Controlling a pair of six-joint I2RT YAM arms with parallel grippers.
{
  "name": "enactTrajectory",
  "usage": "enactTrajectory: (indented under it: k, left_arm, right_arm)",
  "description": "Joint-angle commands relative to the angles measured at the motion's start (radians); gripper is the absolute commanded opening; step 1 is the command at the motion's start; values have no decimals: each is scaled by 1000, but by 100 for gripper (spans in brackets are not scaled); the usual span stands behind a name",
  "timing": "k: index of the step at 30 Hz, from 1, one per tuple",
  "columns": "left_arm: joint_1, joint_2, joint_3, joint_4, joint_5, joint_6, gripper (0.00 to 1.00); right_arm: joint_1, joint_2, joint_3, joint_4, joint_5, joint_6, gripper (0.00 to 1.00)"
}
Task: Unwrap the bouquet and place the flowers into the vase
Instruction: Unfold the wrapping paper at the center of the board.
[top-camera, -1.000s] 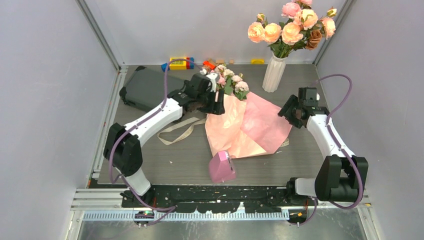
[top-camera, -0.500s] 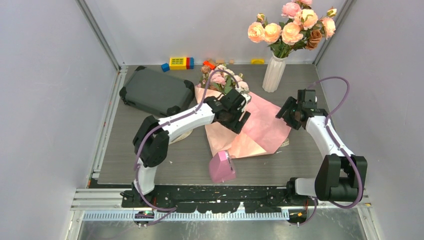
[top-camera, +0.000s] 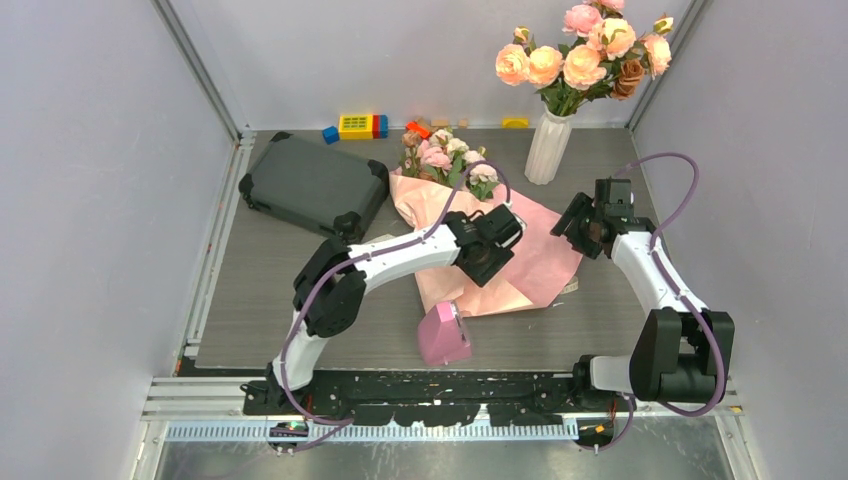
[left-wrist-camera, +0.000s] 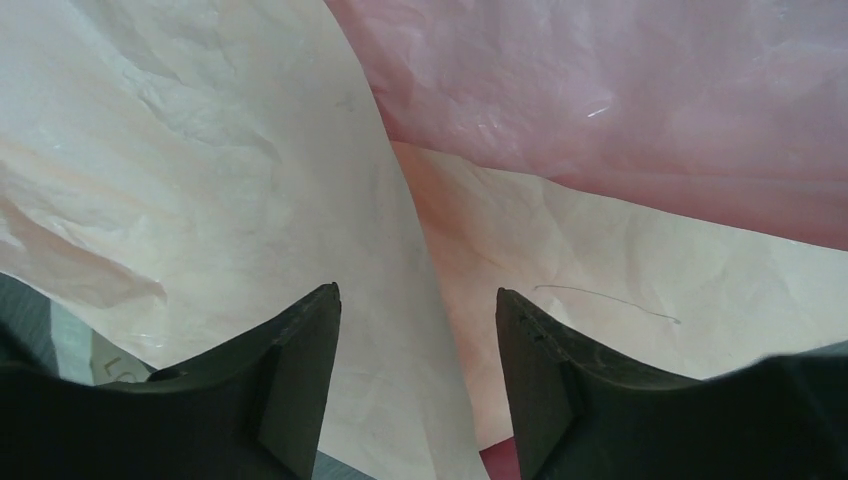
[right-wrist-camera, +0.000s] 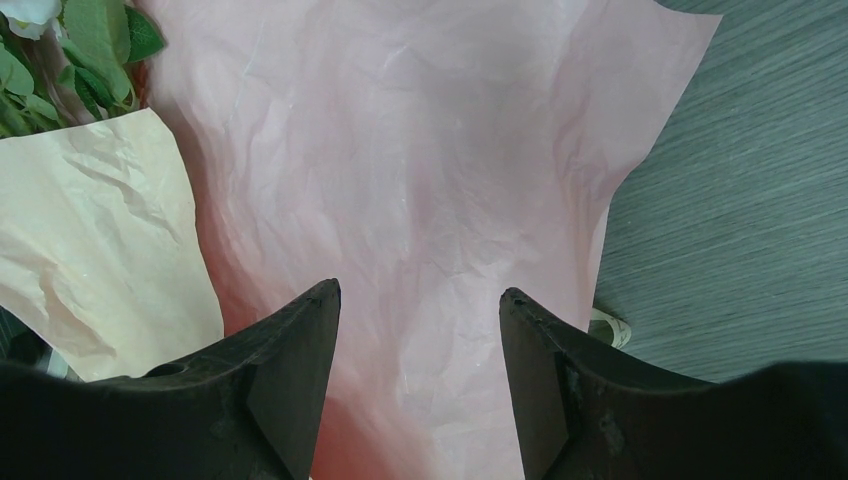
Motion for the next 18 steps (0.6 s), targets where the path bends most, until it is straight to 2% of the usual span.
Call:
enactTrajectory:
  k: [1, 5, 9, 14, 18]
  left_arm:
    - [-30, 22, 55, -47, -125, 60, 57]
    - [-55, 35, 62, -50, -188, 86, 52]
    - [-60, 42, 70, -55, -223, 81, 35]
    - [-60, 22, 55, -39, -256, 53, 8]
    - [-60, -19, 18, -12, -284, 18, 0]
  right_arm:
    - [3, 4, -2, 35, -11, -12, 65]
    - [3, 5, -3, 37, -24, -10, 65]
    - [3, 7, -7, 41, -60, -7, 65]
    - [3, 9, -21, 41, -109, -2, 65]
    - [3, 4, -26, 9, -105, 7, 65]
